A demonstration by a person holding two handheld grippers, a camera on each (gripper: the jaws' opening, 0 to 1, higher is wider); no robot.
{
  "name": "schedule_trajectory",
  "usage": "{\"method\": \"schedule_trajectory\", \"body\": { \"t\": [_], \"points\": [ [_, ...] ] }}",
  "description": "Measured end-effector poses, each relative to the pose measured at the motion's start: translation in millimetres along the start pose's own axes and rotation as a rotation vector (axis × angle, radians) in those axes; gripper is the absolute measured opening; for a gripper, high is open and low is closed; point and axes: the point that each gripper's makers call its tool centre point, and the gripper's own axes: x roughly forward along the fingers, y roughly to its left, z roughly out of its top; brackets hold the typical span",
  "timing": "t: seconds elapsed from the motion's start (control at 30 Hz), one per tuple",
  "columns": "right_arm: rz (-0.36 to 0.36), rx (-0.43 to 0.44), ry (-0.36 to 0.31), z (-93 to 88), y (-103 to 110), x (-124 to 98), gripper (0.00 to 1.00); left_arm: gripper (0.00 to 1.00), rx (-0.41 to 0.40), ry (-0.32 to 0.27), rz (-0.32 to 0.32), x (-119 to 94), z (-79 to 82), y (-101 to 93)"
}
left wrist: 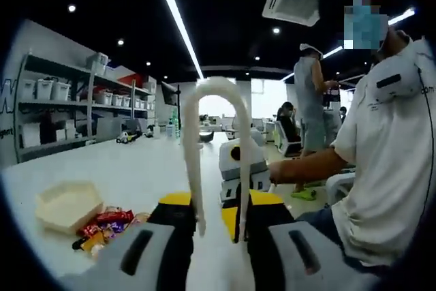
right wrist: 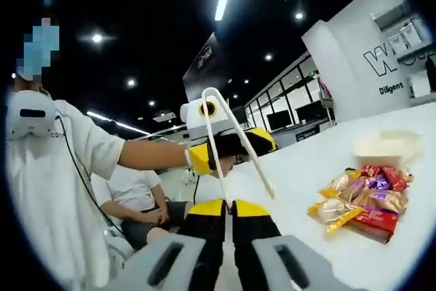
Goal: Place the target food into the container with the food tongs after gripping and lifting it, then release it inside without dropping or visibly crushing the food.
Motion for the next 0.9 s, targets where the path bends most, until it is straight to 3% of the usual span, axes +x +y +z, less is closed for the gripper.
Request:
{"method": "schedule_trajectory", "body": {
  "t": [0.1, 0.43, 0.5, 0.57, 0.67, 0.73, 0.9],
  "points": [
    [0.004, 0.001, 0.032, -5.3, 1, 1, 0.00, 0.27, -0.022, 0.040, -0.005, 0, -7.3, -0.5],
    [-0.016, 0.004, 0.064, -10.7, -1, 2, 0.00, 0.23, -0.014, 0.071, 0.015, -1, -13.7, -2.7],
    [-0.028, -0.021, 0.065, -9.9, -1, 3, 0.00, 0.22, -0.063, 0.077, 0.043, -2, -14.9, 1.8],
    [-0.063, -0.098, 0.078, -10.0, -7, 3, 0.00, 0.23, -0.058, 0.082, 0.060, -3, -16.1, 4.9],
    [-0.128, -0.149, 0.126, -16.0, -17, 2, 0.00, 0.23, -0.078, 0.131, 0.115, -5, -27.2, 16.7],
    [-0.153, -0.156, 0.124, -16.0, -21, 1, 0.04, 0.23, -0.070, 0.156, 0.145, -7, -32.3, 23.9],
    [-0.218, -0.174, 0.103, -14.6, -25, -13, 0.13, 0.24, -0.082, 0.149, 0.198, -15, -31.2, 52.5]
  ]
}}
